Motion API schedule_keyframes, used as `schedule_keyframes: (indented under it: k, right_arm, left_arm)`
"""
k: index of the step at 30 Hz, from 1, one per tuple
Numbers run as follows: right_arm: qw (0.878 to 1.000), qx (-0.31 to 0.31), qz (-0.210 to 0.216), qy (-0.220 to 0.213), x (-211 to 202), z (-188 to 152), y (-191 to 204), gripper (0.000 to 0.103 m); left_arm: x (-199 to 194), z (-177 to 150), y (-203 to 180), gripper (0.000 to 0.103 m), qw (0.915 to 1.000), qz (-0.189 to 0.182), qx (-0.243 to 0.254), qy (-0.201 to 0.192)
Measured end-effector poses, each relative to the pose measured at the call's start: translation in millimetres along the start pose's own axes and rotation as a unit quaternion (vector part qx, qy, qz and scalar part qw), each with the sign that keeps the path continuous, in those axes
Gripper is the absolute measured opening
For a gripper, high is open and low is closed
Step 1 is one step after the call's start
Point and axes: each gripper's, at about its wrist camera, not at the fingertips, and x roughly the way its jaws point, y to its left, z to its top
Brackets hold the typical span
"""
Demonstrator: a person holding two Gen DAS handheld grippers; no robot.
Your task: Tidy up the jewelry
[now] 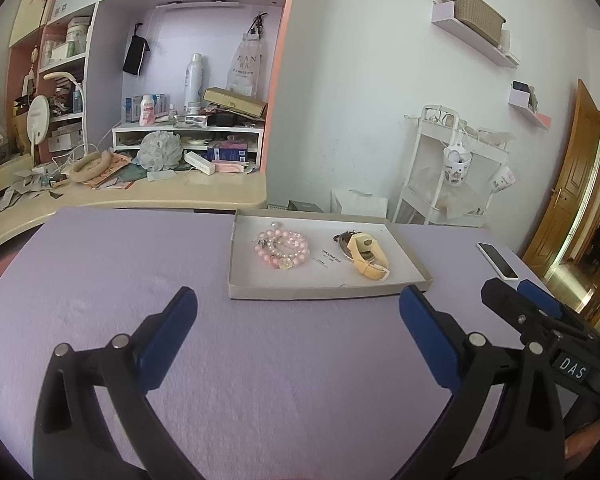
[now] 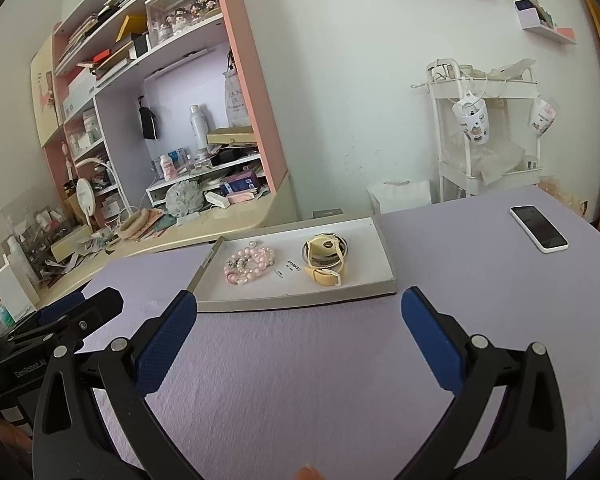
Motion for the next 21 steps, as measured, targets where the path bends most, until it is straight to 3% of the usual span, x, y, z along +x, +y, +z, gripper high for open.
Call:
schedule_keyframes:
  k: [21]
  right_arm:
    - [1.000, -0.001, 0.003, 0.001, 2.0, -1.3, 1.0, 0.102]
  left_arm:
    - [2.8, -2.2, 1.3, 0.101, 1.0000, 0.004, -0.003, 0.002]
